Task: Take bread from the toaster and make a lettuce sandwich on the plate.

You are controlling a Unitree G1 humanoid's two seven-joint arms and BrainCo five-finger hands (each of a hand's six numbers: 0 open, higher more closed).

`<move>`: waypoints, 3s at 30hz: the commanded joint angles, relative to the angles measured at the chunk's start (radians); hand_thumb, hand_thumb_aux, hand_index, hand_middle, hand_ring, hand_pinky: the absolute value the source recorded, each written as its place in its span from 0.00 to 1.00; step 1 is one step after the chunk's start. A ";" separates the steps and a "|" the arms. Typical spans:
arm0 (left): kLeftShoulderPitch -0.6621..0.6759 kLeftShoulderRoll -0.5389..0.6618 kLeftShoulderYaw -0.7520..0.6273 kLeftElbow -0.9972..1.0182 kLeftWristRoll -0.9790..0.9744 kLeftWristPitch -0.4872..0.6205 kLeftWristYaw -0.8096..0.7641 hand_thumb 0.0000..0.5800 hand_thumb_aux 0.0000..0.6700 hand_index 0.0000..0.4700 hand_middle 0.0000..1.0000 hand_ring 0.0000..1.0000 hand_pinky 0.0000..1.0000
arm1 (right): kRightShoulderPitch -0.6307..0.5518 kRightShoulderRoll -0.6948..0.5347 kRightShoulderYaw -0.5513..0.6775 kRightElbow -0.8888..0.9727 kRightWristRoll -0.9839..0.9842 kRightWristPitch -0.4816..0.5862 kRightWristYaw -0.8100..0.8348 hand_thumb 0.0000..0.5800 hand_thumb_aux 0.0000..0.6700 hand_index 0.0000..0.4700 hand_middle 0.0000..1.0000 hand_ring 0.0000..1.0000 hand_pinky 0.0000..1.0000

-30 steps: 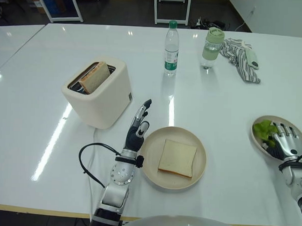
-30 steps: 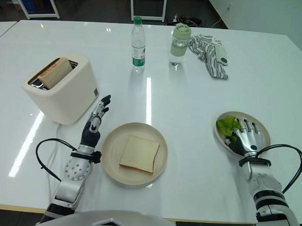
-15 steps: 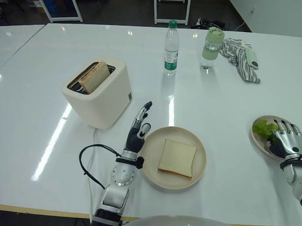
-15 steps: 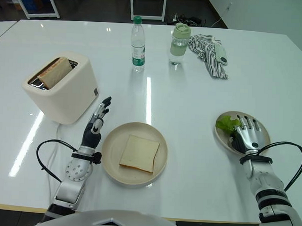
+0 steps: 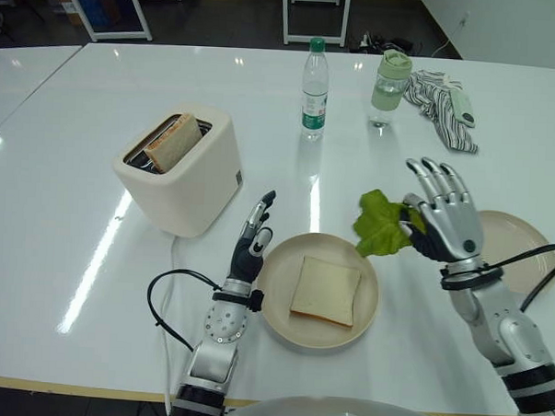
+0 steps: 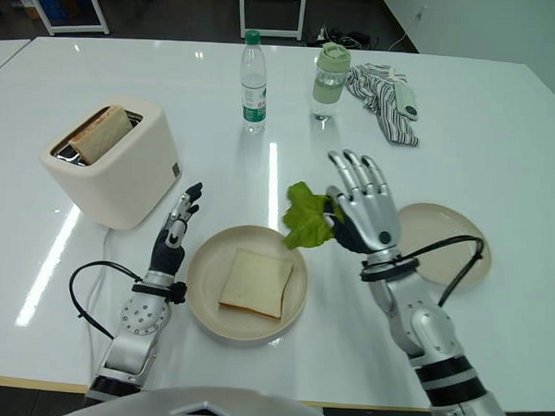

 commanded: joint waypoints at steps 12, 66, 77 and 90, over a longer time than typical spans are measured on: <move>-0.042 0.001 0.040 0.057 -0.026 -0.003 -0.032 0.00 0.00 0.00 0.00 0.00 0.00 | 0.070 0.154 0.224 0.063 -0.106 -0.067 0.064 1.00 1.00 1.00 0.00 0.00 0.00; -0.030 -0.005 0.032 0.133 0.010 -0.047 -0.017 0.00 0.00 0.00 0.00 0.00 0.00 | 0.252 0.160 0.190 -0.037 -0.047 -0.111 0.100 1.00 1.00 1.00 0.00 0.00 0.00; -0.030 -0.004 0.034 0.138 0.017 -0.043 -0.019 0.00 0.00 0.00 0.00 0.00 0.00 | 0.292 0.143 0.196 -0.031 -0.063 -0.120 0.122 1.00 1.00 1.00 0.00 0.00 0.00; -0.037 -0.006 0.030 0.156 0.025 -0.052 -0.012 0.00 0.00 0.00 0.00 0.00 0.00 | 0.346 0.116 0.198 -0.097 -0.077 -0.141 0.149 0.00 0.00 0.00 0.00 0.00 0.00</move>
